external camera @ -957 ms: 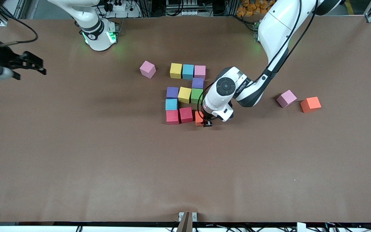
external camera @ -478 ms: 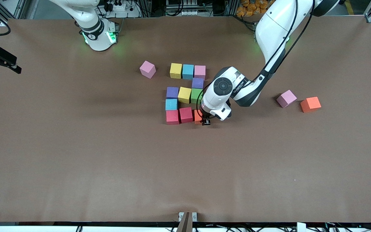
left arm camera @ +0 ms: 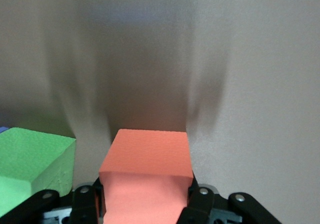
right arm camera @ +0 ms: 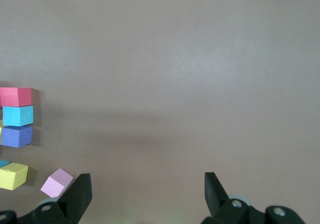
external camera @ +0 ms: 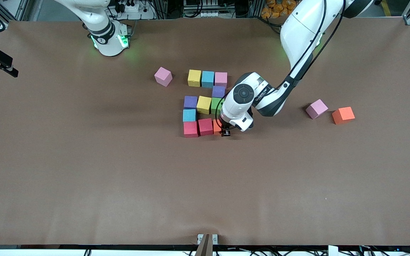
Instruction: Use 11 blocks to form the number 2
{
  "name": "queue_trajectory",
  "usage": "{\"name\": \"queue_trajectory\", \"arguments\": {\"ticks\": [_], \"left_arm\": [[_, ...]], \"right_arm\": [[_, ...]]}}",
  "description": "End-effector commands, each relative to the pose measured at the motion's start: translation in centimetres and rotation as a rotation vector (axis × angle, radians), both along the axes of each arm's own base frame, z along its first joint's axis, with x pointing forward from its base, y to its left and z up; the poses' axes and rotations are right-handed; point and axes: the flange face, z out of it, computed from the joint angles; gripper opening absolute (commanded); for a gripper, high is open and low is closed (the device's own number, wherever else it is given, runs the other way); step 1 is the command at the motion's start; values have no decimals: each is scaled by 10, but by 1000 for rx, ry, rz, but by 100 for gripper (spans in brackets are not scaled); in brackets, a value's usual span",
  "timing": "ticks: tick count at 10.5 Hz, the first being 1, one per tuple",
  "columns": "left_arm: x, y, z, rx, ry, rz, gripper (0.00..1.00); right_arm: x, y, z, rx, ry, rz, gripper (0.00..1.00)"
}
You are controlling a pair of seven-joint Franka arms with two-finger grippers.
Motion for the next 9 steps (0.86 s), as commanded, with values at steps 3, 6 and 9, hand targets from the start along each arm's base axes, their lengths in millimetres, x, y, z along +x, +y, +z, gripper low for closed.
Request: {"name": "queue_trajectory", "arguments": {"ticks": [3,6,9], "left_arm": [[-5,-3,-10,21,-3,-7,57],[-4,-9,-11,13,-9,-11,58],[-1,-10,-9,10,-16,-10,59]], "right_arm": [[19,-6,-13,-56,1,36,100],[26,-10,-20,-50,8,43,100],[26,-10,-20,-49,5,41,100]]}}
